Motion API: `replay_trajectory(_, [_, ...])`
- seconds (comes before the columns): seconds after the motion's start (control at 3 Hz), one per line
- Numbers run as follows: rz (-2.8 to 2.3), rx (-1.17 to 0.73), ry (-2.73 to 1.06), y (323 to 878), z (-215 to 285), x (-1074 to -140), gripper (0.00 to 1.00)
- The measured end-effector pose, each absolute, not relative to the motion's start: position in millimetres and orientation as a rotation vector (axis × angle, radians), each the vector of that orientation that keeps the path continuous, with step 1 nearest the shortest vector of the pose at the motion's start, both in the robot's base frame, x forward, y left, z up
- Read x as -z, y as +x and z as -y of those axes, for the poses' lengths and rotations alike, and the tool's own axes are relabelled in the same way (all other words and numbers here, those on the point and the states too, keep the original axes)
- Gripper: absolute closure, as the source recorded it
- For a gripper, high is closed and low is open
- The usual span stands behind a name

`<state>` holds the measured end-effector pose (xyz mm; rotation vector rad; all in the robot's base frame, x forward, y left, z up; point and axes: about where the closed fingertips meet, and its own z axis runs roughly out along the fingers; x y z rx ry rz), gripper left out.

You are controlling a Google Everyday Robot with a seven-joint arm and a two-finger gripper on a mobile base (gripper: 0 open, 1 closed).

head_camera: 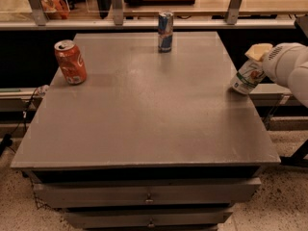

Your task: Place 7up can upright

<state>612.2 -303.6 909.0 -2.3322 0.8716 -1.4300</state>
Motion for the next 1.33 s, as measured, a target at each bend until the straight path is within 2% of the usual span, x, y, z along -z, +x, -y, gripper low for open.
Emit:
replay_trajectory(0.67, [-0.688, 1.517, -2.255, 629, 272, -938, 1.00])
replay_trajectory(1.33, [-0.295, 1.628, -2.254, 630, 231, -932, 1.00])
